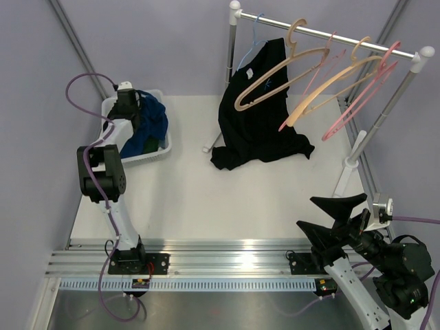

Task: Remove the t-shirt from the hanger
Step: Place the T-shirt in the bin.

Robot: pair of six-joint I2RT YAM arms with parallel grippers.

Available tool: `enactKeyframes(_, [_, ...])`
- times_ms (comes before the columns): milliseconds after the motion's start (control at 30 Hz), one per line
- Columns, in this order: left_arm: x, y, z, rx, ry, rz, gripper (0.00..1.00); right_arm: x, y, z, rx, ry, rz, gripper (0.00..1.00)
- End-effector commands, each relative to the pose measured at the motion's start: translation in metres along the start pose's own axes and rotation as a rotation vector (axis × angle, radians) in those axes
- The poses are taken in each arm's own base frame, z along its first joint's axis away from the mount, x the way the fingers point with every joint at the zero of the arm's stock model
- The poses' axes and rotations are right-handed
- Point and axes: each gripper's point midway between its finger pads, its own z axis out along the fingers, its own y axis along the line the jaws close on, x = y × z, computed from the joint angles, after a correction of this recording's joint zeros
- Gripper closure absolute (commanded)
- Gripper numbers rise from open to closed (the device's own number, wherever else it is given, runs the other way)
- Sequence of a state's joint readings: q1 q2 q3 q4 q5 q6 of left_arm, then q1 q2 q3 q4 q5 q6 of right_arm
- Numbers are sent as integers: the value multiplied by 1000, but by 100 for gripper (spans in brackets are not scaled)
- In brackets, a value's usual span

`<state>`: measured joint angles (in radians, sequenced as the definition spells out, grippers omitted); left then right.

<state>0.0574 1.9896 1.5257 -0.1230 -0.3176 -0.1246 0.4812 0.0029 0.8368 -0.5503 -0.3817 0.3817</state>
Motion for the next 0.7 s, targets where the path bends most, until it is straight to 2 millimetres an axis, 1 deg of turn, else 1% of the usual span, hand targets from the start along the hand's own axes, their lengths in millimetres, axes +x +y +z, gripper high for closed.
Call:
enactKeyframes(0, [27,-9,-1,55,109,-11,73,-9,5,-11,-5,-63,-32,0])
enactKeyframes(33, [26,-9,-4,58,112,-10,71,-9,3,-11,3,-63,-33,1])
enactKeyframes(67, [23,-9,-7,59,112,-12,62,-8,2,-11,8,-60,-38,1])
enactKeyframes(133, [13,-8,-20,72,102,-9,48,-6,2,-8,4,-44,-37,1])
enactKeyframes(167, [8,-6,-26,73,93,-10,39,-5,2,-7,1,-36,-35,1])
enactKeyframes(200, [-2,-3,-38,73,74,-17,24,-3,2,-5,-5,-24,-32,1])
enactKeyframes(267, [-10,0,-49,74,55,-28,13,-3,2,-4,-5,-21,-34,0])
enactKeyframes(300, [-13,2,-55,70,49,-33,2,-3,1,-4,-3,-22,-39,1])
enactKeyframes(333, [-23,4,-65,72,27,-41,1,-3,0,-5,4,-23,-39,1])
enactKeyframes(367, [-28,4,-71,82,18,-47,1,-4,-1,-5,10,-28,-46,0])
enactKeyframes(400, [-41,5,-83,92,-17,-63,1,-3,-2,-5,15,-24,-48,1])
enactKeyframes(433, [-39,3,-83,101,-12,-67,1,-3,-2,-5,14,-22,-48,1])
enactKeyframes(467, [-55,4,-97,115,-52,-89,1,-2,-2,-5,14,-20,-49,1])
enactKeyframes(533, [-69,3,-110,141,-87,-105,1,-1,-2,-3,6,-10,-47,0])
enactKeyframes(567, [-84,4,-121,150,-120,-121,1,0,-1,-2,0,-6,-46,1])
enactKeyframes(600, [-87,4,-126,158,-122,-122,1,2,-1,-1,-6,3,-44,1])
enactKeyframes(633, [-99,4,-137,170,-153,-134,1,2,0,-1,-10,5,-44,0])
enactKeyframes(667, [-102,4,-142,176,-162,-138,1,2,1,-1,-13,6,-44,1])
